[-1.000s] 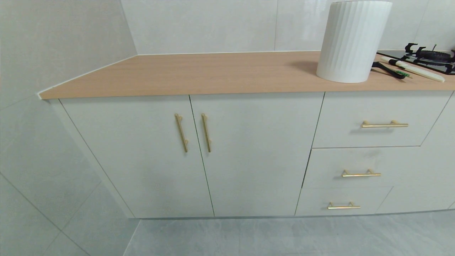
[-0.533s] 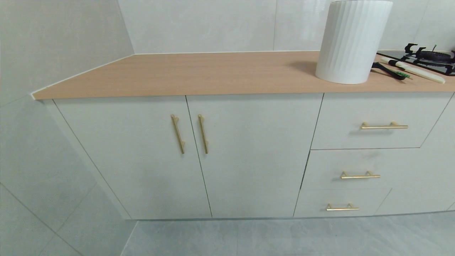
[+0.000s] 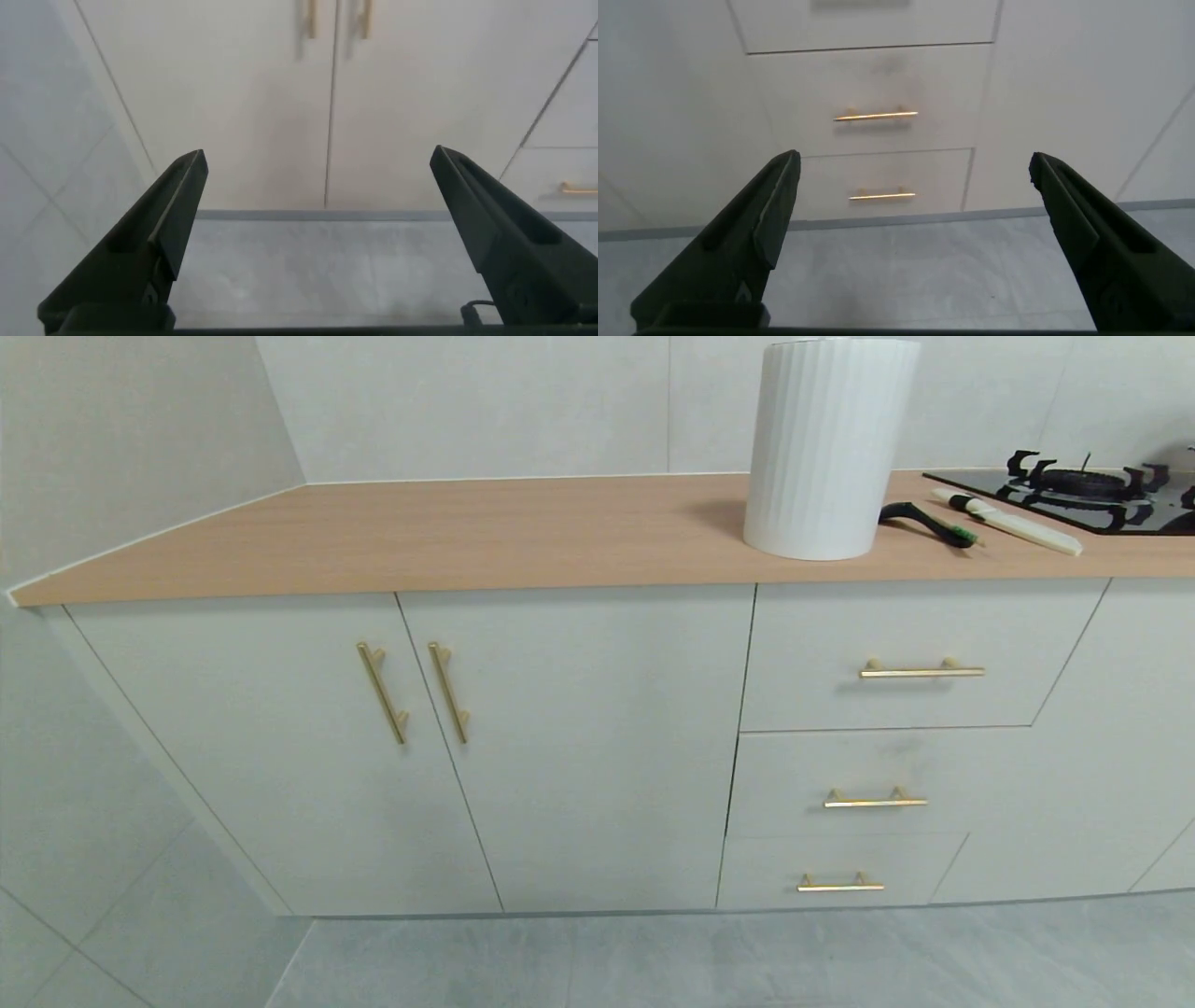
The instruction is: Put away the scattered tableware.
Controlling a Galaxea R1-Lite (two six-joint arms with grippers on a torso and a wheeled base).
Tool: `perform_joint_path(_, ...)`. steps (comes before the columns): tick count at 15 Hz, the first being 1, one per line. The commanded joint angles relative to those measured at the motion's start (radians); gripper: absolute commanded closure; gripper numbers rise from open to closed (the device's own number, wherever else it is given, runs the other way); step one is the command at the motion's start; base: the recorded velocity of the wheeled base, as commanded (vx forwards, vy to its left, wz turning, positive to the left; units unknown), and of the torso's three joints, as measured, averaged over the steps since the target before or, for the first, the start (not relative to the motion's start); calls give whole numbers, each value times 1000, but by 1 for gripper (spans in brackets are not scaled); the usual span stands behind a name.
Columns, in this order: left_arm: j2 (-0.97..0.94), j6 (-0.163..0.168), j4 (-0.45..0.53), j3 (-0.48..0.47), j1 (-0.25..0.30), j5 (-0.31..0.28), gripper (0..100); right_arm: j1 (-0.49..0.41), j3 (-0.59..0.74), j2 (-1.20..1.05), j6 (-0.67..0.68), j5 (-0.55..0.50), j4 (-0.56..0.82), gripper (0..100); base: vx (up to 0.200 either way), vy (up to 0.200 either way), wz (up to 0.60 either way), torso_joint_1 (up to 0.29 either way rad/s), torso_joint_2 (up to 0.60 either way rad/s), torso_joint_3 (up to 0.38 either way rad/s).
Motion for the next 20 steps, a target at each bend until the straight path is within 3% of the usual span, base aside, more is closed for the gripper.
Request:
perform_joint_path(1,1,-1,0,0,0,0,0,0,0,2,0,0,0,0,0,0,0,0,0,0)
perform_joint_path(8,1,-1,0,0,0,0,0,0,0,2,0,0,0,0,0,0,0,0,0,0)
perform_joint_path(11,1,-1,0,0,0,0,0,0,0,2,0,0,0,0,200,0,0,-4,5,-4)
perform_joint_path(20,1,-1,0,0,0,0,0,0,0,2,-2,0,0,0,0,0,0,0,0,0)
